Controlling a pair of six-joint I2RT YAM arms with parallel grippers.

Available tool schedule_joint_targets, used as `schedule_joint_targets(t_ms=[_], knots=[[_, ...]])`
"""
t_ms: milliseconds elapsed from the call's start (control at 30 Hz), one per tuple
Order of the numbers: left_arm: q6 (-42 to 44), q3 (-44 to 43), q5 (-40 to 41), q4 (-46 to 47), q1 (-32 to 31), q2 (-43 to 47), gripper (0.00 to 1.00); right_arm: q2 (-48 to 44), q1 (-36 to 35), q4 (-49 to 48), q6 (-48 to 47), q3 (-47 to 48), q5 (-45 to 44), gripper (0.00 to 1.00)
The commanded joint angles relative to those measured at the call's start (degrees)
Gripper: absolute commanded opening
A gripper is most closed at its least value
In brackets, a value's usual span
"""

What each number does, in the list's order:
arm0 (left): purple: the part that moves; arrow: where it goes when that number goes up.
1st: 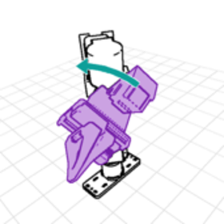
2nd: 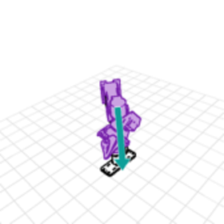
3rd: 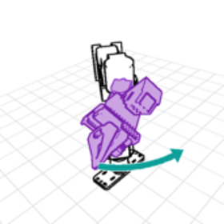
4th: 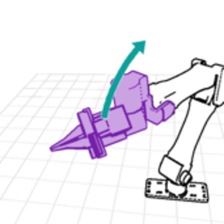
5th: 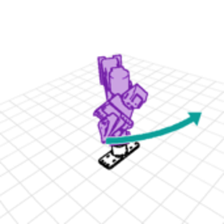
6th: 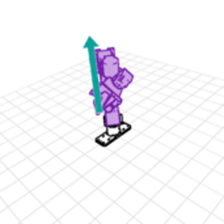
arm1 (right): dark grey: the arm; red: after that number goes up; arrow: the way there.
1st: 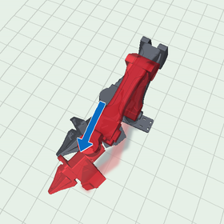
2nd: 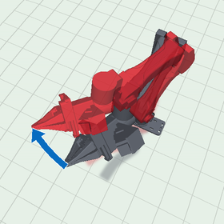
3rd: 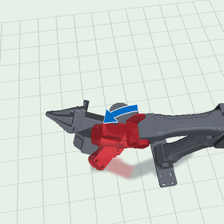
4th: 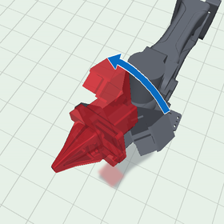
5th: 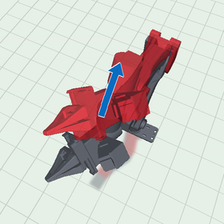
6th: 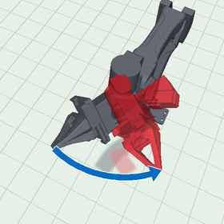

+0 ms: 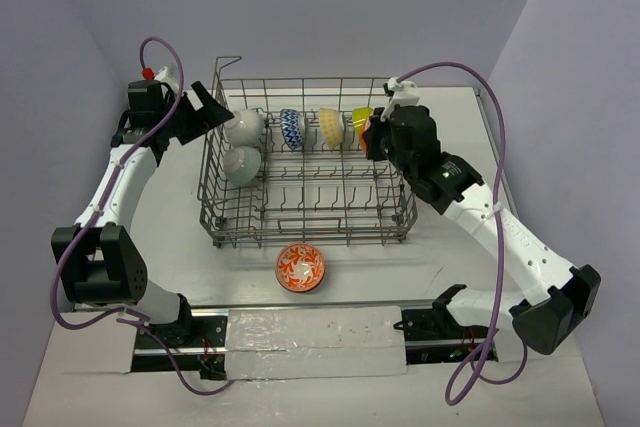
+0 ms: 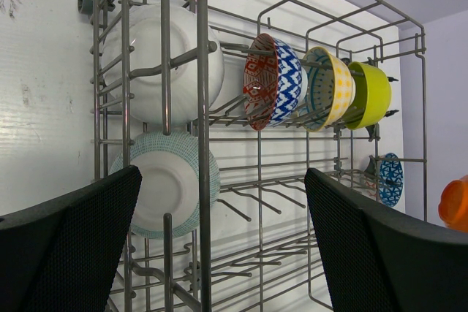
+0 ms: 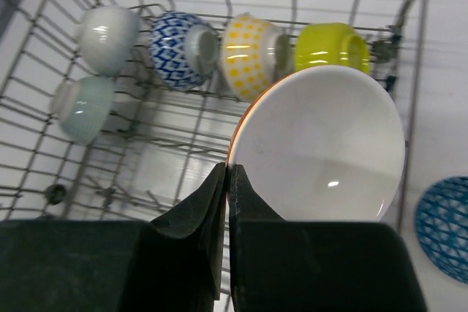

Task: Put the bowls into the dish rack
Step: Pick up the bowl from the bowl, then turn the bowl upside down over the dish rack.

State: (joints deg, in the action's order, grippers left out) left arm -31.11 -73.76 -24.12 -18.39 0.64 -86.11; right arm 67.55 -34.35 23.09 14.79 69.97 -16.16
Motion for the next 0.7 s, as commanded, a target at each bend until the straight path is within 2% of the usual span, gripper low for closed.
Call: schedule_joint_targets(t_ms=[0,267,667], knots=[[0.3,-3.0,0.1,0.6,-0.2,1.1,0.99,0.4,-0.5,-8.3,2.9,2.0,8.5,0.00],[0.3,-3.0,-0.1,0.6,-0.2,1.4,0.99,3.9,-2.3,-15.0,8.8,0.9,17.3,0.00],[0.2,-3.0,-0.1,0.7,-0.2,2.0,0.99,7.1,-7.5,-20.3,14.2,-0.4,19.3,0.00]])
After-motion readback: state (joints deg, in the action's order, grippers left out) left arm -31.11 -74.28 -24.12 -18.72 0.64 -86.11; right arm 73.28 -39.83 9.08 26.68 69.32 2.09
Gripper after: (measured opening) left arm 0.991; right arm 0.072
